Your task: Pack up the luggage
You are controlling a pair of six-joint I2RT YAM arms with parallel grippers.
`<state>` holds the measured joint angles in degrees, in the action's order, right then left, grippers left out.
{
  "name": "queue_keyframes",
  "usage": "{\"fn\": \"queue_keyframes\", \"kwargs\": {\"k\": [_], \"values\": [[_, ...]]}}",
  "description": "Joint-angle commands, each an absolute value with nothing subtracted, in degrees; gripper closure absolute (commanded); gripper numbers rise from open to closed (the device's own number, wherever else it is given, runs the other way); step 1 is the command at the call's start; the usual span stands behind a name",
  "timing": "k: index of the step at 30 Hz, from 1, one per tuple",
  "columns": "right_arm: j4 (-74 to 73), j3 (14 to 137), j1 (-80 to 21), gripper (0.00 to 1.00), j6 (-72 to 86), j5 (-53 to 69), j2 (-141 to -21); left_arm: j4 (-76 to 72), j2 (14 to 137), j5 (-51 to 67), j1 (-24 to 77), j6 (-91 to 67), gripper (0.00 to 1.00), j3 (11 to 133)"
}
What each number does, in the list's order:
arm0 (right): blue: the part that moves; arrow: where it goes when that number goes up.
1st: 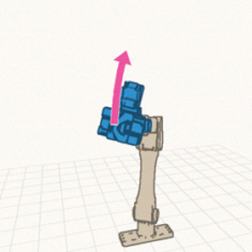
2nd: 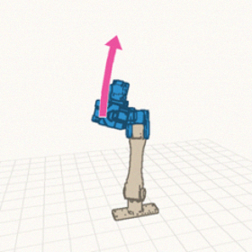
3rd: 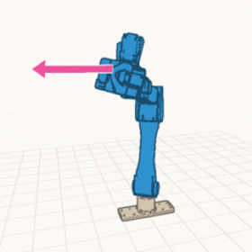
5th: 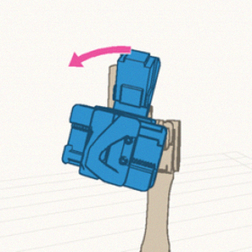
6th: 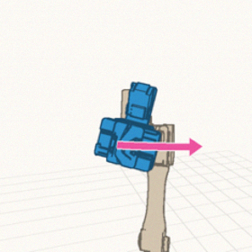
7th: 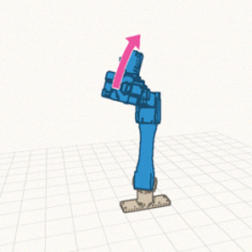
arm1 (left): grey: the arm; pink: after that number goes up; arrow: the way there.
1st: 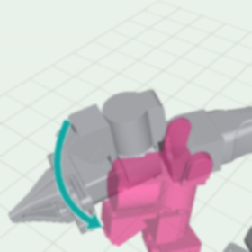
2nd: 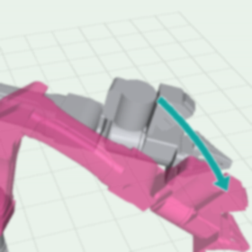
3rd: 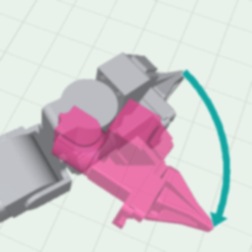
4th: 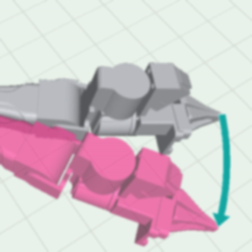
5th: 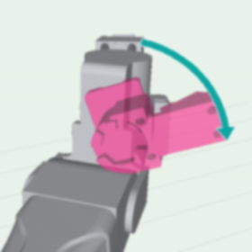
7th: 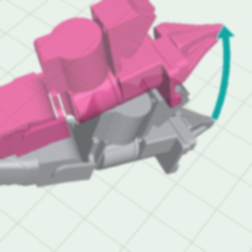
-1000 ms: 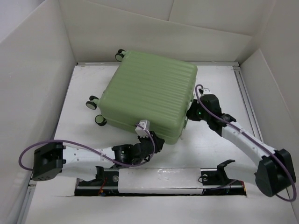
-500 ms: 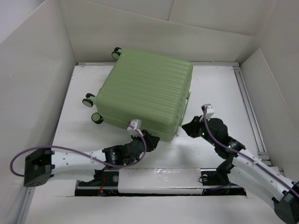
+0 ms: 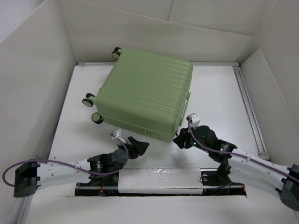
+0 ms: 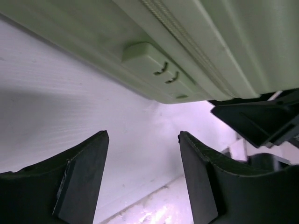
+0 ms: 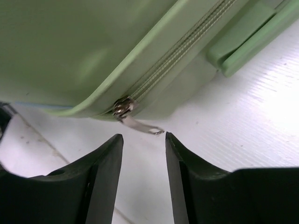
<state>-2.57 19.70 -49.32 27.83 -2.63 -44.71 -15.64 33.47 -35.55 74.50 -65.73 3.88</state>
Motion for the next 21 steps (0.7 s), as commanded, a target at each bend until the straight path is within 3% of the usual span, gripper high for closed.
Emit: {"fn": "queue_keyframes", "kwargs": {"k": [1,8,13,21], "values": [[0.79,23.73,-49.92,0.52,24.18,-6.93,-47.10,-18.35,38.20,-35.79,69.99,-61.99,0.41,6.68],[1.40,24.96,-49.92,0.51,19.96,-8.09,-49.39,-35.05,47.63,-13.46,50.56,-53.79,0.40,5.89],[3.33,27.42,-49.92,0.51,14.33,-4.32,-50.54,-38.57,48.16,-10.73,50.54,-50.72,0.38,7.03],[6.23,26.20,-49.92,0.60,10.81,-2.81,-47.82,-41.13,49.92,-8.17,50.54,-48.52,0.40,7.83]]}}
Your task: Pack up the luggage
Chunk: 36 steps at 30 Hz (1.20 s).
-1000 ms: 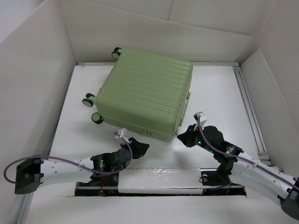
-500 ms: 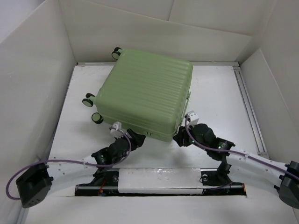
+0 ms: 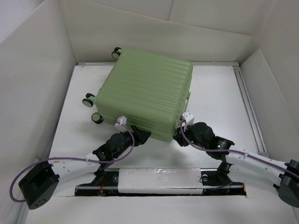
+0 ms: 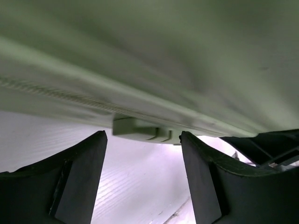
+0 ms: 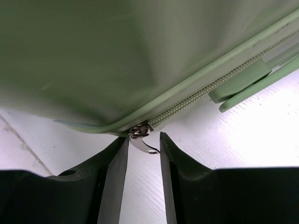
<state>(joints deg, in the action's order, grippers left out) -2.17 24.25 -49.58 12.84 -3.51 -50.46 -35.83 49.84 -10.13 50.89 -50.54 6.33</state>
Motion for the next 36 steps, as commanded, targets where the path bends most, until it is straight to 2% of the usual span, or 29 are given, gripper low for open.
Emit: {"fn": "queue_keyframes", "kwargs": {"k": [1,4,5,6,13,17,23,31,36], "values": [[7.46,26.19,-49.92,0.62,10.81,-3.33,-46.25,-41.83,49.92,-8.17,50.54,-47.82,0.40,7.82],[8.70,24.62,-49.92,0.70,10.81,-3.95,-44.30,-42.36,51.76,-7.56,50.54,-47.20,0.43,8.61],[9.40,24.61,-49.92,0.79,10.81,-3.96,-43.60,-42.89,53.16,-7.56,50.54,-46.50,0.43,9.22],[9.40,24.61,-49.92,0.83,10.81,-4.56,-43.59,-43.93,53.96,-7.56,50.54,-46.49,0.45,9.23],[9.40,24.08,-49.92,1.00,13.00,-1.41,-44.90,-48.86,60.38,-6.50,50.54,-46.49,0.57,11.25],[9.40,22.33,-50.53,1.00,16.87,0.96,-46.58,-50.87,62.05,-5.98,50.54,-47.02,0.66,12.48],[5.81,22.85,-54.92,1.00,22.32,3.43,-48.96,-53.43,66.01,-6.67,50.54,-48.16,0.87,14.50],[3.34,28.29,-65.37,1.00,25.75,6.42,-50.54,-56.07,70.57,-8.61,50.54,-50.71,1.00,16.26],[2.03,30.94,-70.22,1.00,27.50,2.47,-47.64,-56.24,71.80,-9.32,50.54,-50.71,1.00,16.87]]}}
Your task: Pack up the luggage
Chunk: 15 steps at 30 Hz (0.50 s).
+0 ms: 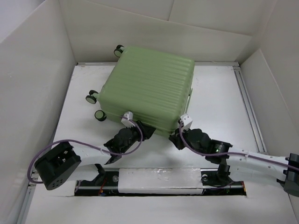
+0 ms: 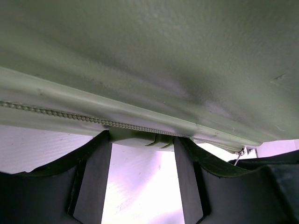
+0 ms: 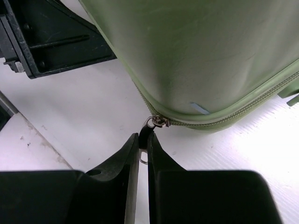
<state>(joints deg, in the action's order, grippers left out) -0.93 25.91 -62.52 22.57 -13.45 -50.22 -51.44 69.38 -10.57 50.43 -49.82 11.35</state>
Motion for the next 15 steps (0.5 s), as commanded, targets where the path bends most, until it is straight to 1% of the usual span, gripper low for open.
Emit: {"fn": "queue_keyframes", "kwargs": {"k": [1,5,6,7,9,10,12,13,15], "values": [[2.02,31.46,-70.22,1.00,27.51,1.50,-47.64,-56.95,71.81,-8.53,50.54,-50.71,1.00,16.87],[4.11,31.46,-70.75,1.00,32.68,-7.63,-51.23,-61.51,74.35,-6.33,50.54,-52.03,1.00,16.87],[6.04,30.86,-70.75,1.00,34.09,-11.56,-52.28,-62.22,74.96,-5.72,51.23,-52.03,1.00,16.87],[11.55,30.33,-70.75,1.00,35.32,-13.25,-54.73,-62.75,76.10,-5.71,52.28,-52.03,1.00,16.87],[16.94,31.11,-70.75,1.00,36.99,-16.85,-57.73,-63.28,76.64,-5.10,52.82,-52.03,1.00,18.01],[19.05,32.24,-70.75,1.00,37.70,-18.27,-61.14,-63.89,77.42,-4.05,52.82,-52.03,1.00,18.02],[22.04,34.18,-71.27,1.00,39.28,-19.86,-64.23,-66.52,78.05,-2.72,52.82,-52.56,1.00,16.62],[23.63,35.41,-71.89,1.00,39.29,-22.04,-65.55,-66.53,78.05,-1.85,52.82,-52.56,1.00,16.61],[27.41,37.51,-72.42,1.00,39.29,-22.06,-69.07,-65.32,77.35,-0.80,52.82,-51.17,1.00,16.61]]}}
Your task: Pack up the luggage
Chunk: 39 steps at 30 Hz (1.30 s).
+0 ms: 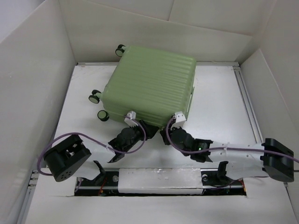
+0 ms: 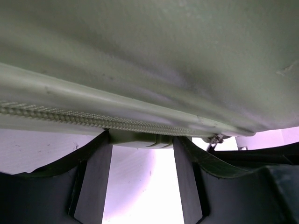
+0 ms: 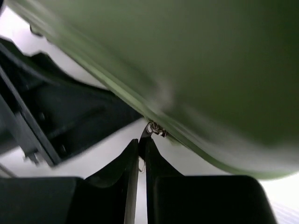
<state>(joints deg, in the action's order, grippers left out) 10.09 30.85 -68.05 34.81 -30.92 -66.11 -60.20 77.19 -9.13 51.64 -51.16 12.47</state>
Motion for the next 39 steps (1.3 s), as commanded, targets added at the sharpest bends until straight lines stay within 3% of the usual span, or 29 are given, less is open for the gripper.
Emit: {"fn": "queue_keyframes", "kwargs": {"k": [1,4,7,9,12,13,16,18,22,26,27,28,30,33,37,39], "values": [[27.42,37.53,-72.42,1.00,38.77,-22.06,-70.13,-64.17,76.65,-0.27,52.82,-50.54,1.00,16.09],[26.89,38.85,-72.42,1.00,39.37,-25.04,-72.07,-60.83,72.26,-0.26,52.82,-49.83,1.00,14.60],[26.89,38.32,-72.42,1.00,40.69,-28.29,-73.38,-56.53,63.66,-0.96,52.82,-48.70,0.75,11.87],[26.89,36.84,-72.42,1.00,41.22,-29.44,-72.78,-49.34,52.55,-2.63,52.82,-48.69,0.48,8.80],[26.89,34.55,-72.42,1.00,41.22,-31.19,-70.76,-33.44,37.41,-7.19,53.35,-48.16,0.34,5.55],[26.37,34.02,-72.42,1.00,41.22,-31.81,-69.19,-29.22,26.56,-8.25,53.35,-48.16,0.32,5.54],[23.14,33.22,-72.42,1.00,41.22,-32.61,-66.46,-14.36,10.00,-15.36,53.35,-48.69,0.26,6.85],[21.28,33.22,-72.42,1.00,41.22,-33.13,-65.40,-4.46,6.43,-23.32,52.73,-50.53,0.17,9.56],[20.13,31.65,-72.42,1.00,41.92,-33.13,-63.90,5.61,14.03,-38.30,52.73,-54.93,0.07,23.15],[18.99,31.64,-72.42,1.00,42.45,-31.82,-63.90,2.91,35.55,-35.09,50.99,-48.62,0.00,39.74],[18.98,31.64,-72.42,1.00,42.45,-31.82,-64.42,2.03,44.12,-31.59,46.89,-46.95,0.00,43.47],[18.46,32.25,-72.42,1.00,42.45,-31.29,-64.42,2.02,47.69,-22.42,43.63,-45.80,0.00,46.99],[17.93,32.26,-71.90,1.00,42.45,-31.29,-65.03,2.02,52.88,-15.15,32.94,-45.18,0.00,54.82],[16.18,33.66,-71.89,1.00,42.45,-31.29,-65.57,4.12,52.39,-6.87,22.01,-44.65,0.00,58.26],[16.17,34.19,-71.37,1.00,41.92,-30.67,-66.18,9.23,51.25,1.64,-2.64,-42.36,0.00,57.84],[16.17,34.19,-71.37,1.00,41.40,-30.15,-66.18,8.45,51.24,11.91,-11.73,-41.57,0.00,55.38]]}}
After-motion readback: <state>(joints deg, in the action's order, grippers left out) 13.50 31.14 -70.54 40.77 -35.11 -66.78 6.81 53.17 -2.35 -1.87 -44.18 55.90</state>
